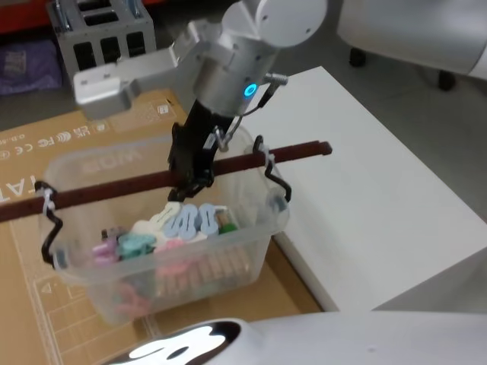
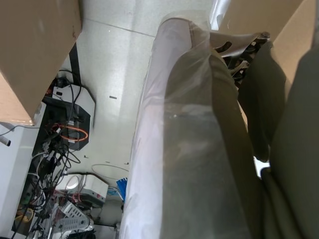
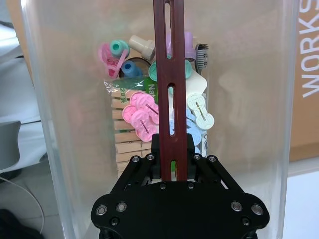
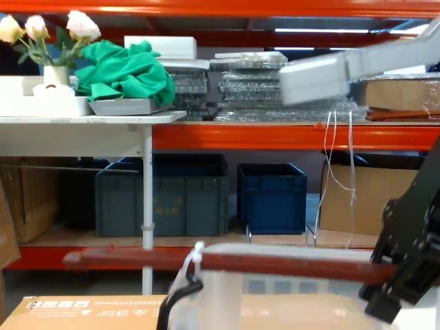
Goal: Use one hand to grasp the basket and place it at the designated location.
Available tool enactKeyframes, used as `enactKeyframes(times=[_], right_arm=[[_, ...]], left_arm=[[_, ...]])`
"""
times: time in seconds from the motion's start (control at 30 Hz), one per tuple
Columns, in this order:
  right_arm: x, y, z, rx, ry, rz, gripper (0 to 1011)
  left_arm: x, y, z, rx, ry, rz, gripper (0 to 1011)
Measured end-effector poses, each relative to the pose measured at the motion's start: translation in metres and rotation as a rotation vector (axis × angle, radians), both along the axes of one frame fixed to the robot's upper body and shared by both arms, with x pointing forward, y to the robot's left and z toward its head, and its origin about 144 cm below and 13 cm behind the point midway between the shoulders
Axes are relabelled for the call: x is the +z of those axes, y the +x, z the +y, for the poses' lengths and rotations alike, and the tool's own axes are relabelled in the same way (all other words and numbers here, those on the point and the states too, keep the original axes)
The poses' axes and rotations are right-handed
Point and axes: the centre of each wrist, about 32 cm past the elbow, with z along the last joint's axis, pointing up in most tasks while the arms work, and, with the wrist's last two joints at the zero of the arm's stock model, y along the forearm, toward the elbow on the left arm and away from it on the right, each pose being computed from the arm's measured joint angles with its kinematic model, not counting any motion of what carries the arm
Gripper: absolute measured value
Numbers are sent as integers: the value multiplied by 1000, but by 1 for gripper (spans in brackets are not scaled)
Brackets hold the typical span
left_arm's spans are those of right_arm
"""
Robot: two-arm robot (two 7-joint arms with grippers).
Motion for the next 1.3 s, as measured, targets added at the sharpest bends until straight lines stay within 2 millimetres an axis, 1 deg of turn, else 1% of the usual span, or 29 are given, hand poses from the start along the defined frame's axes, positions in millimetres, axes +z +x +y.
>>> enactKeyframes(times=[0.23, 0.33, 0.37, 0.43, 0.5, 0.53, 0.67, 0.7, 0.77, 0.8, 1.0, 1.3], right_arm=[[21, -4, -25, -73, 44, -20, 232], [34, -7, -41, -129, 68, -35, 232], [34, -7, -41, -129, 68, -35, 233], [41, -8, -50, -166, 82, -43, 232], [43, -9, -53, -179, 87, -46, 233], [51, -11, -63, -230, 102, -57, 233], [63, -12, -79, -304, 123, -69, 233], [63, -12, -79, -304, 123, -69, 233], [69, -13, -88, -360, 132, -77, 233], [69, -13, -88, -360, 132, -77, 233], [85, -14, -107, -496, 141, -96, 233], [99, -14, -133, -663, 146, -110, 232]], left_arm=[[0, 0, 0, 0, 0, 0, 0], [0, 0, 0, 0, 0, 0, 0], [0, 0, 0, 0, 0, 0, 0], [0, 0, 0, 0, 0, 0, 0], [0, 0, 0, 0, 0, 0, 0], [0, 0, 0, 0, 0, 0, 0], [0, 0, 0, 0, 0, 0, 0], [0, 0, 0, 0, 0, 0, 0], [0, 0, 0, 0, 0, 0, 0], [0, 0, 0, 0, 0, 0, 0], [0, 0, 0, 0, 0, 0, 0], [0, 0, 0, 0, 0, 0, 0]])
